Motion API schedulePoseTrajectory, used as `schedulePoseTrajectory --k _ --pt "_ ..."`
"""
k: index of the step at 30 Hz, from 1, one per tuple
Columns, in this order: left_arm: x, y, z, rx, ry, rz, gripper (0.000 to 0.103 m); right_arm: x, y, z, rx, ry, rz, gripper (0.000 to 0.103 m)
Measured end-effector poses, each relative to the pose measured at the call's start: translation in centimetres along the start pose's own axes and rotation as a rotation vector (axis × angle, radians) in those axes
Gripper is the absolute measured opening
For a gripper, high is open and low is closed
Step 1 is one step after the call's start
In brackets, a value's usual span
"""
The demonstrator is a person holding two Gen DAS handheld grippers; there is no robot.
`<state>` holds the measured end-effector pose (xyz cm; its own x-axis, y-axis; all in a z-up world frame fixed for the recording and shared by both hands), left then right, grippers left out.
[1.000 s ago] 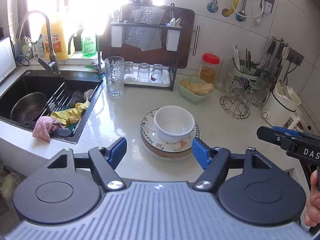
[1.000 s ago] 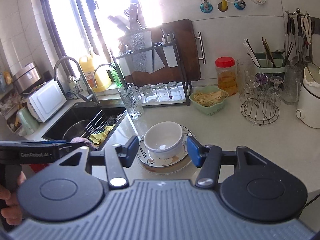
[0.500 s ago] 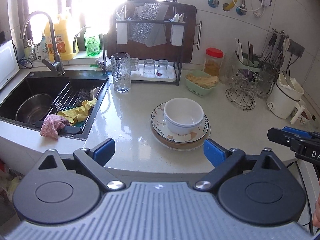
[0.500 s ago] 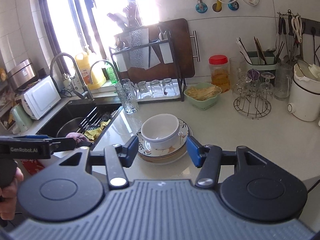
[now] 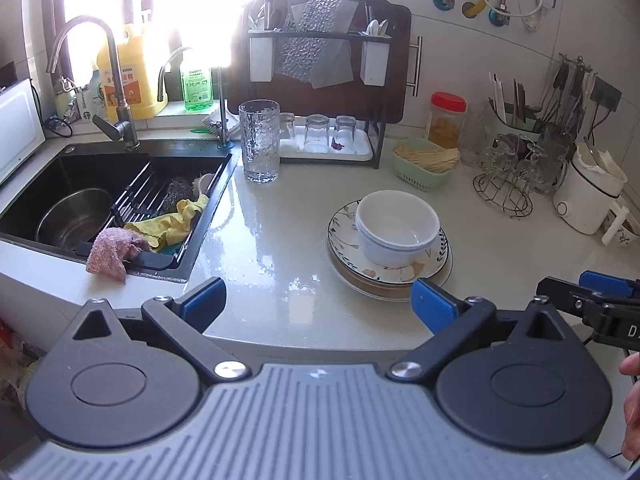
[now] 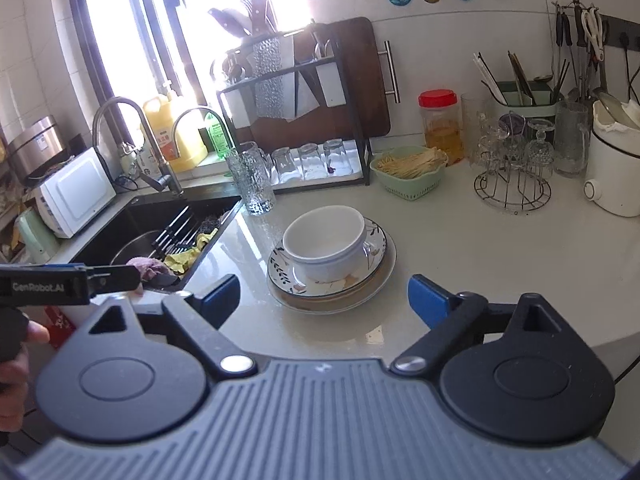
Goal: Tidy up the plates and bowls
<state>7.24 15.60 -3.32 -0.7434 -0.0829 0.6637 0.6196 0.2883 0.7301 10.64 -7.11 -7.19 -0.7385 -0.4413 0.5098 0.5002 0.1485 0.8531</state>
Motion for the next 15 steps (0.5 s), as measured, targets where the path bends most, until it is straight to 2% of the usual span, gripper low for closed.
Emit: schedulePoseTrajectory --k 15 --pt "-5.8 -1.8 -0.5 0.009 -0.005 -0.003 0.101 -4.2 -2.1 -2.0 0.010 -0.043 -0.013 0.092"
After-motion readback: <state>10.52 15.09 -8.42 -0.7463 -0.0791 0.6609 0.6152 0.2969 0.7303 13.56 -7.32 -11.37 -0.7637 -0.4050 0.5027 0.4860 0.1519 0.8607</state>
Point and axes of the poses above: each gripper's, at about its wrist camera, not at the fingertips, and x roughly against the way its jaws point, z to its left, y to its top, the point moved 9 cm from there along -x, roughly the way its jaws point, and after that the axes turned 10 degrees about x, right-handed, at the moved point
